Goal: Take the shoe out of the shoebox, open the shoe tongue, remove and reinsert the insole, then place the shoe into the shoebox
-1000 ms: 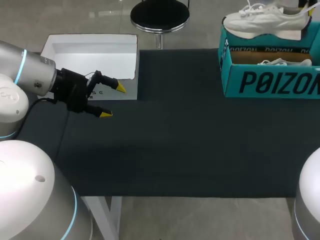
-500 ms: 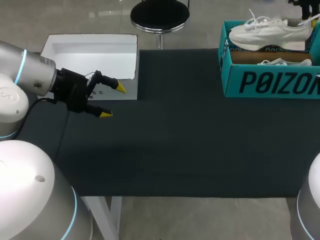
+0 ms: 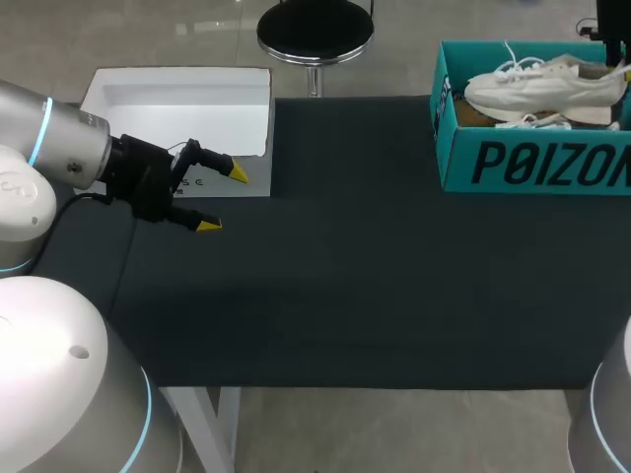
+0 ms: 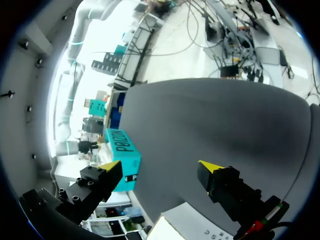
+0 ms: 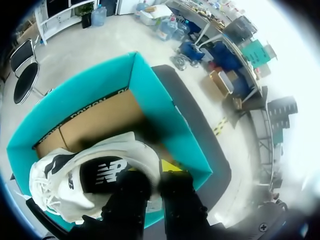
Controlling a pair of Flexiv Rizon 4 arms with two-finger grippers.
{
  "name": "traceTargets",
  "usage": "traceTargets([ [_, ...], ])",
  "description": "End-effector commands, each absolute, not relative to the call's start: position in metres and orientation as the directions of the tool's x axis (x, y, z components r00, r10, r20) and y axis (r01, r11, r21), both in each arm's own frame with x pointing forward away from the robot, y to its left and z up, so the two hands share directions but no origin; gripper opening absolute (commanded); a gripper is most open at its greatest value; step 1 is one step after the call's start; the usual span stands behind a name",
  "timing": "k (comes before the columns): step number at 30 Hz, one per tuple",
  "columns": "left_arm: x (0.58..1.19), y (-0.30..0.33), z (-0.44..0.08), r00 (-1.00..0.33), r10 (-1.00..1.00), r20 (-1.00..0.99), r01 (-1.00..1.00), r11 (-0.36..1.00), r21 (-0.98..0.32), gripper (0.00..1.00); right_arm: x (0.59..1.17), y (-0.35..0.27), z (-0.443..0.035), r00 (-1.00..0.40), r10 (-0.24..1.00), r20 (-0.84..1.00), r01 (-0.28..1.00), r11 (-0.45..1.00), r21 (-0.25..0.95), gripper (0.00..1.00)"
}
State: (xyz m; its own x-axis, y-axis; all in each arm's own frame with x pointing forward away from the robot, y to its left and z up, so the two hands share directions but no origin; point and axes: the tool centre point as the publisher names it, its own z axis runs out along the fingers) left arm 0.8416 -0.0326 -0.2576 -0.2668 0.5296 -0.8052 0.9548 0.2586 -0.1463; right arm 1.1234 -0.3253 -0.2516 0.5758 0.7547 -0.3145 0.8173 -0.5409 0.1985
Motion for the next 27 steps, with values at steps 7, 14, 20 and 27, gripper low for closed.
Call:
traceTargets([
  [7,0.841,-0.033,-0.258,-0.267,0.532,-0.804,0.955,0.26,-0.144,1.0,1.157,-0.342,-0.25,0.573,0.758,-0.312,0.819,-0.523,0.234,0.0],
  [14,0.841,-0.033,-0.258,-0.267,0.532,-0.804,0.955,0.26,-0.144,1.0,1.171,-0.348,-0.249,0.555,0.764,-0.327,0.831,-0.498,0.247,0.0],
  [20,0.841,-0.033,-0.258,-0.267,0.532,-0.804,0.955,0.26,-0.144,1.0,1.169,-0.349,-0.247,0.551,0.764,-0.336,0.834,-0.492,0.249,0.0],
  [27,0.841,-0.033,-0.258,-0.267,0.532,-0.804,0.955,0.26,-0.144,1.0,1.165,-0.341,-0.236,0.539,0.769,-0.343,0.842,-0.477,0.253,0.0],
])
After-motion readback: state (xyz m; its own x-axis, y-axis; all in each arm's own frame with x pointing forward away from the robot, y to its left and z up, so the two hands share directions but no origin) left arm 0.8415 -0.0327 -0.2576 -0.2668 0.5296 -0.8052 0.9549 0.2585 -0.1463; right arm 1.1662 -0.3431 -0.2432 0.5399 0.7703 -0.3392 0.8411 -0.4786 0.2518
